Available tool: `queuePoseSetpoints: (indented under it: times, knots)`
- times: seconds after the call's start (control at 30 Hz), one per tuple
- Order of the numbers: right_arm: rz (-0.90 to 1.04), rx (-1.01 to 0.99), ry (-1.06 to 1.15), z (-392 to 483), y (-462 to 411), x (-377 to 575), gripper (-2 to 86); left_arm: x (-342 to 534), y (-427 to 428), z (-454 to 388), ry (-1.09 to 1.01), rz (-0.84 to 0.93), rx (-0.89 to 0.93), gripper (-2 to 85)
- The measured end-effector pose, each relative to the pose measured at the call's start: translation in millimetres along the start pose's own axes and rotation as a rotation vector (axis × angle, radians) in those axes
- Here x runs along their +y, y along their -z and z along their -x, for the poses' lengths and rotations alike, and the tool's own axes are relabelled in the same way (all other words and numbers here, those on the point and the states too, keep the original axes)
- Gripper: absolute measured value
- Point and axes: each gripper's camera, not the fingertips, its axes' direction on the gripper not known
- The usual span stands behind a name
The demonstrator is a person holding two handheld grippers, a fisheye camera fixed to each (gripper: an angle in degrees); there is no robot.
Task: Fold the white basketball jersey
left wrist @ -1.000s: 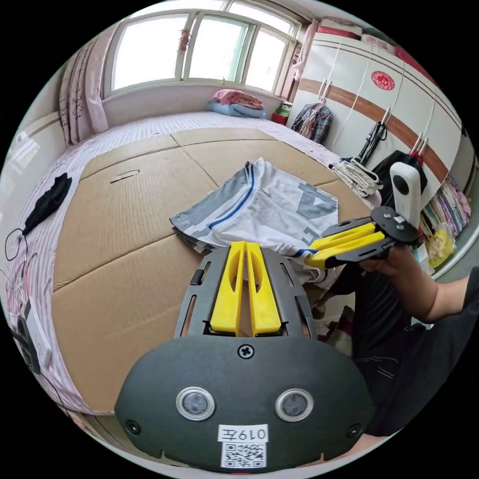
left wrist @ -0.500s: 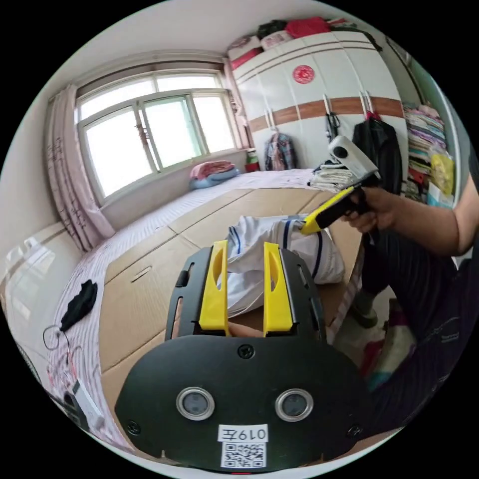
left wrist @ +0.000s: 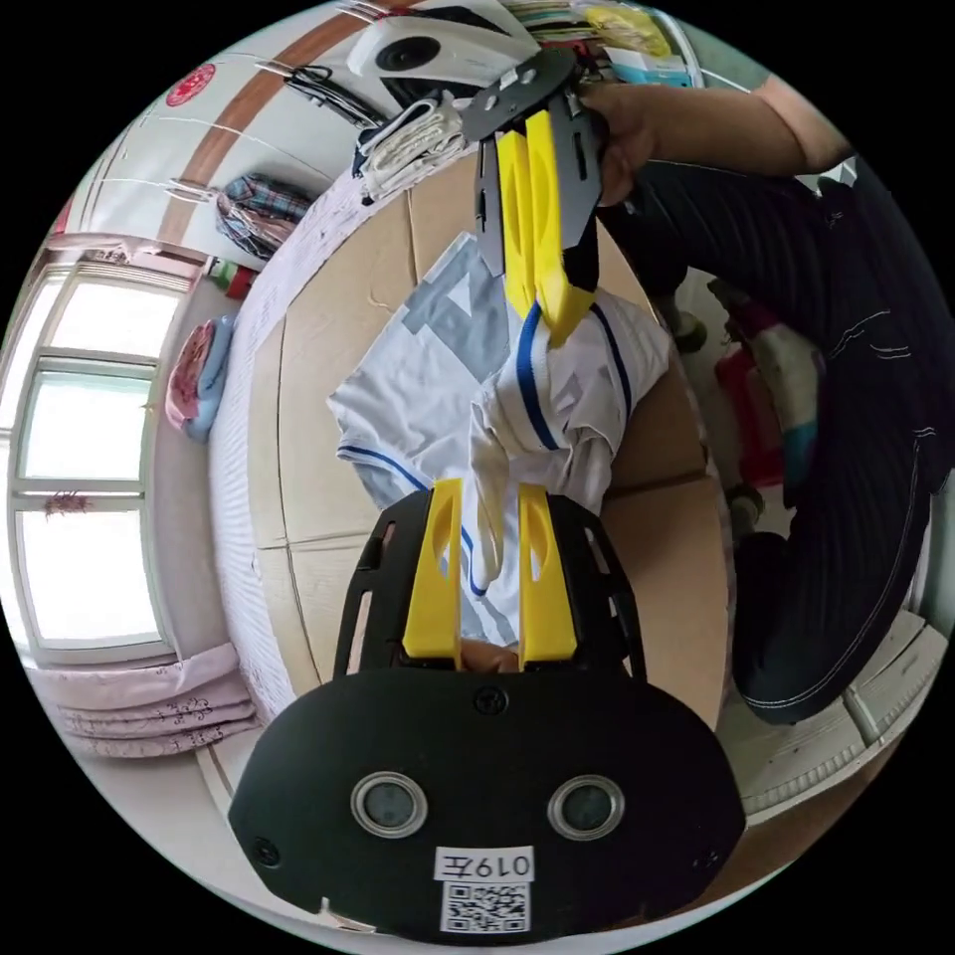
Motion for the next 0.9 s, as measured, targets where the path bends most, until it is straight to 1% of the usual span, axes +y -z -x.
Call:
queuePoseSetpoints:
  times: [0.03,0.17,0.23,0.3,0.37,0.4,0.43,0.47,0.5,0.57,0.63,0.67,0.7,0.73,0.8,0.87,0.9]
  knots:
    - [0.007,0.017,-0.001,6,-1,0,-0.7,-7,-6,13,0.028,-0.021,0.021,5.3]
    - [-0.029,0.129,0.0,27,5,3,-0.7,-19,-10,72,0.11,-0.081,0.249,2.6]
    - [-0.081,0.239,0.01,47,16,5,-0.6,-14,1,104,0.198,-0.104,0.273,1.8]
    - [-0.143,0.304,0.004,60,28,3,-0.5,-5,28,137,0.297,-0.161,0.218,1.0]
    - [-0.223,0.343,0.006,73,43,-3,-0.3,0,77,176,0.394,-0.227,0.143,0.3]
    - [-0.276,0.363,-0.007,80,55,-10,0.0,0,91,184,0.41,-0.242,0.122,0.2]
    - [-0.319,0.375,-0.017,87,66,-17,0.4,-2,117,202,0.457,-0.257,0.064,0.0]
    - [-0.338,0.381,-0.02,90,71,-21,0.7,-4,141,221,0.53,-0.258,0.004,0.0]
    - [-0.377,0.402,-0.027,99,80,-26,1.3,-6,152,230,0.559,-0.262,-0.017,-0.1]
    - [-0.441,0.478,-0.061,117,94,-28,2.5,-11,191,261,0.686,-0.274,-0.086,-0.1]
    - [-0.536,0.613,-0.103,149,105,-14,3.8,-15,217,280,0.76,-0.249,-0.177,-0.2]
    - [-0.569,0.634,-0.115,157,107,-8,4.0,-15,232,294,0.823,-0.23,-0.223,-0.2]
    - [-0.645,0.641,-0.139,173,108,8,4.1,-15,239,300,0.848,-0.233,-0.234,-0.2]
    - [-0.677,0.606,-0.143,187,103,20,4.1,-12,254,313,0.889,-0.252,-0.233,-0.2]
    - [-0.631,0.554,-0.141,204,82,28,4.7,-10,275,331,0.945,-0.268,-0.25,-0.2]
    - [-0.568,0.539,-0.129,220,54,28,6.5,-8,303,350,1.023,-0.268,-0.342,-0.1]
    - [-0.534,0.541,-0.114,232,36,25,7.6,-7,311,354,1.039,-0.277,-0.353,-0.1]
